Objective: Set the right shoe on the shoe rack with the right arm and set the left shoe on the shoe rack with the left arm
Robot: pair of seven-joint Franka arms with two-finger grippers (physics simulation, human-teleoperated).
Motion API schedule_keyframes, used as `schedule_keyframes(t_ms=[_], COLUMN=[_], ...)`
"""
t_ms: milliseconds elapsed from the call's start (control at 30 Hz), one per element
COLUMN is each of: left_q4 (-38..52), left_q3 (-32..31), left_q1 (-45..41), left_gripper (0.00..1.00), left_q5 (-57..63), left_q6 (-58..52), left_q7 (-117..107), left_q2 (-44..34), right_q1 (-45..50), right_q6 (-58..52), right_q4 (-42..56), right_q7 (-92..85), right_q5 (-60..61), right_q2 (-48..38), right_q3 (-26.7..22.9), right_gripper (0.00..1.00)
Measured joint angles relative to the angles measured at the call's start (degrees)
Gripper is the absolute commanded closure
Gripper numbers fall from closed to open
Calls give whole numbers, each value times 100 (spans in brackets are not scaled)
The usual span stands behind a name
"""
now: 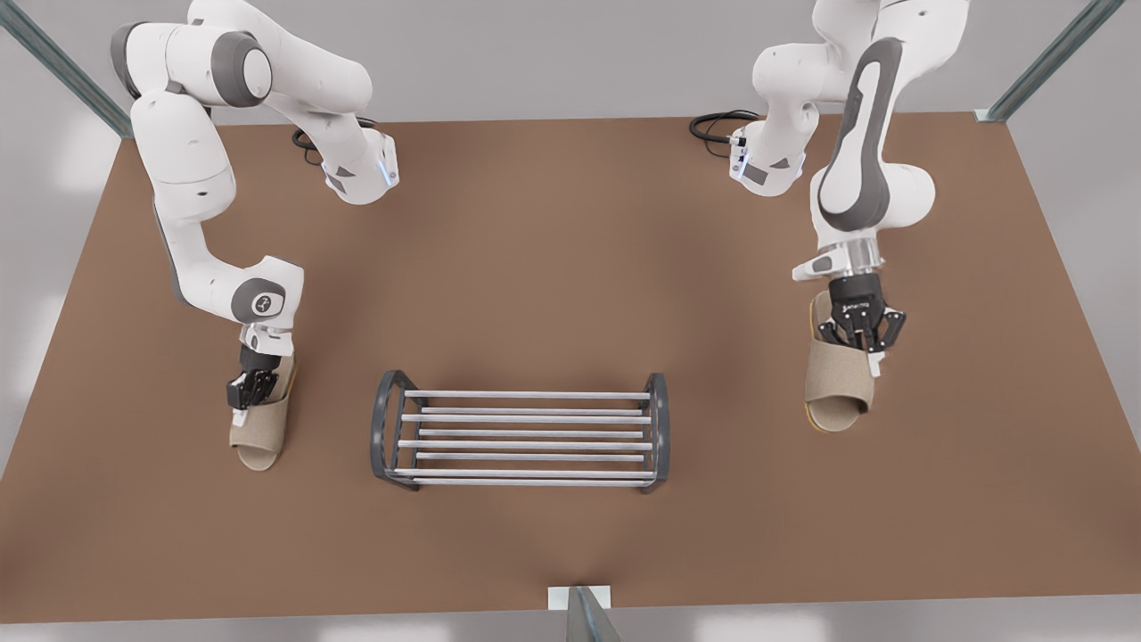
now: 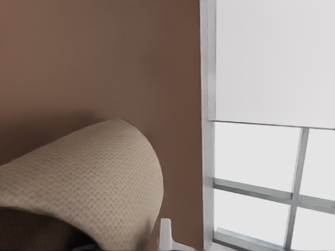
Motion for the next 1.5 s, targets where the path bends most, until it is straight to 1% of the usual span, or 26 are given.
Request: schedule_keyframes(t_ms=[67,133,167,200,233,333,433,533,667,767,833,1033,1200,1400,1500], left_q4=[458,800,930,1138,1418,1962,2424,2642,2853,3492,3779,4141,4519,4604,4862], left_q3=[-173,-471,-646,-805,-947,-1125,-1162,-1168,-1168,-1094,-1018,-790,-568,-556,-557], left_q1=[-182,-218,-210,-222,-252,-570,-1006,-1422,-1875,-1882,-1866,-1866,-1863,-1923,-1952], left_gripper=[79,79,79,79,79,79,79,79,79,79,79,79,79,79,79], left_q5=[-2,-6,-8,-11,-15,-108,-250,-378,-472,-538,-599,-798,-838,-951,-1040], left_q6=[298,594,713,865,1041,1430,1663,1799,1886,1910,1915,1840,1785,1594,1517], left_q7=[38,70,84,97,110,139,163,183,204,216,223,241,253,265,273], left_q2=[89,111,124,196,308,580,919,1150,1550,2349,2739,3227,3586,3921,4155], right_q1=[4,5,3,-1,-2,-4,7,77,263,271,281,443,543,519,513], right_q6=[-9,-16,-19,-21,-16,-4,56,342,991,1685,2169,3243,3643,3829,3872], right_q4=[31,42,58,69,74,111,121,154,198,555,804,1100,1171,1226,1216], right_q7=[1,1,1,3,3,4,-2,-13,-22,-18,-14,-33,-78,-119,-129], right_q5=[0,0,0,0,0,0,0,0,0,0,0,0,0,0,0], right_q2=[-60,-117,-142,-162,-183,-295,-697,-1222,-1930,-2149,-2232,-2361,-2357,-2433,-2632], right_q3=[0,0,0,0,0,0,-1,5,26,46,44,23,16,22,25], right_gripper=[59,62,66,75,79,79,79,79,79,79,79,79,79,79,79])
